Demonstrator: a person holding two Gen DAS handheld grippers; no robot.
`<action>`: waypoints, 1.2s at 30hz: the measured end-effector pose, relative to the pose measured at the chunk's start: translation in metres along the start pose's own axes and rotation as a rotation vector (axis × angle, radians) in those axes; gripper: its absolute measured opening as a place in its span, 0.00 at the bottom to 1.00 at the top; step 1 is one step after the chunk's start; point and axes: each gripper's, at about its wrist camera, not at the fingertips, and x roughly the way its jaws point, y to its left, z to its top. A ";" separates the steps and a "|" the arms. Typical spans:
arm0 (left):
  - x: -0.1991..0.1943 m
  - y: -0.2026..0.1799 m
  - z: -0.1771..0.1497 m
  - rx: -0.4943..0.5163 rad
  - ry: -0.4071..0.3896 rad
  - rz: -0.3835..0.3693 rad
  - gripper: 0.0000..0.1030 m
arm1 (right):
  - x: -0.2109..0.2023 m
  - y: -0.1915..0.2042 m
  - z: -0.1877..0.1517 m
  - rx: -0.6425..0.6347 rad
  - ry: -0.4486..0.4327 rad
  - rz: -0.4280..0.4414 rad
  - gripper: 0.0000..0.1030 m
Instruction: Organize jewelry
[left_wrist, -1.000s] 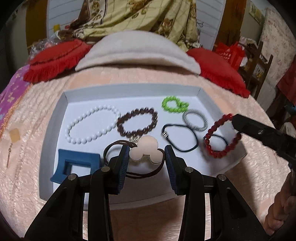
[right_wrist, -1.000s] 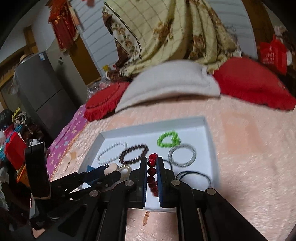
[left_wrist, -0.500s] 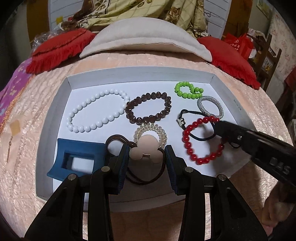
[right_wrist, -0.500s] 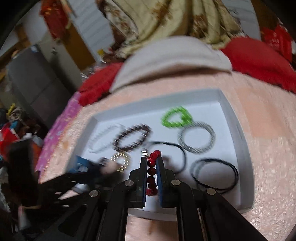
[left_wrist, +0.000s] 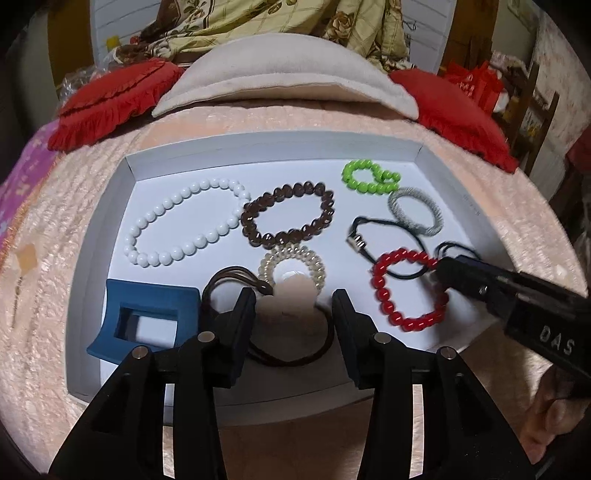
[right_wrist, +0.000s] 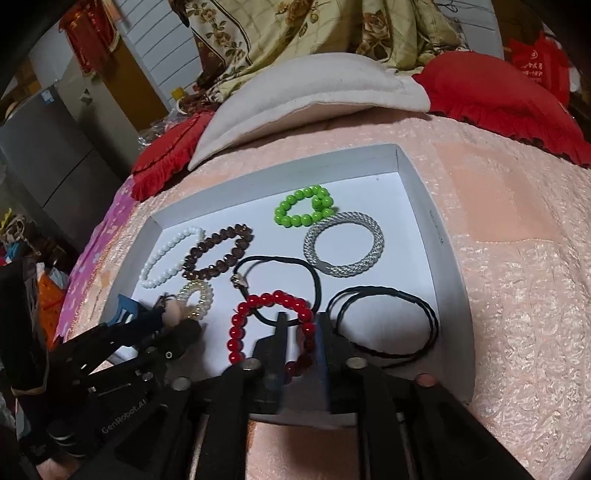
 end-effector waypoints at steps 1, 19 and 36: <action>-0.003 0.001 0.001 -0.008 -0.009 -0.013 0.45 | -0.004 0.001 0.000 0.000 -0.017 0.000 0.43; -0.127 0.020 -0.032 -0.040 -0.380 0.148 0.99 | -0.086 0.032 -0.038 -0.115 -0.210 -0.043 0.92; -0.136 0.015 -0.094 -0.075 -0.218 0.032 0.99 | -0.101 0.044 -0.098 -0.111 -0.183 -0.185 1.00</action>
